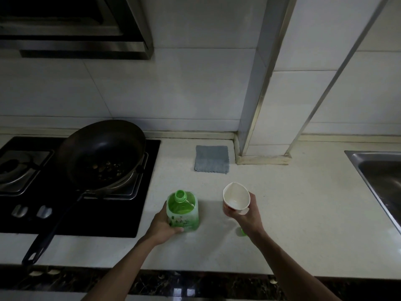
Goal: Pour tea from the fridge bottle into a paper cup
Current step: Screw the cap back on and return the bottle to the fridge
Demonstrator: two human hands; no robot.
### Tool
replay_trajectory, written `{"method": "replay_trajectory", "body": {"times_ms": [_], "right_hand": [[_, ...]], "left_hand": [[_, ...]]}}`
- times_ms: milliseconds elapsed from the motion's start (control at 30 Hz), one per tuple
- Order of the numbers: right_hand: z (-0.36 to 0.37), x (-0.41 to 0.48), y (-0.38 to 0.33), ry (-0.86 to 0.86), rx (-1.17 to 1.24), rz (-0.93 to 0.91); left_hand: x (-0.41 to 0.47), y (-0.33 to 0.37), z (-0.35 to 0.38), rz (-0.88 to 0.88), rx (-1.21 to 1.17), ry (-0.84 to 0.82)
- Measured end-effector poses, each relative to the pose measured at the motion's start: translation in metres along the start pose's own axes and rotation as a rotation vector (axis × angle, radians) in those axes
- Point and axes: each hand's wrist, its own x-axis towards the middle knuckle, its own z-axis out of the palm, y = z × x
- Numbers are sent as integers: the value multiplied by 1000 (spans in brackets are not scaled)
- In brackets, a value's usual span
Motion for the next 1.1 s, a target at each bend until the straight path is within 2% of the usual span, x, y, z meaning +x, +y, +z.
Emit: {"method": "replay_trajectory", "body": {"times_ms": [233, 367, 667, 800, 1100], "right_hand": [[-1, -2, 0, -6, -5, 6], [-1, -3, -4, -2, -2, 7], [-2, -6, -9, 16, 53, 24], [-1, -6, -12, 0, 58, 25], [-1, -5, -10, 1, 16, 37]], "left_hand": [[-6, 10, 3, 22, -65, 15], [-9, 22, 4, 95, -56, 22], [-3, 84, -3, 339, 482, 40], [3, 97, -8, 429, 728, 103], [6, 89, -24, 435, 868, 160]]}}
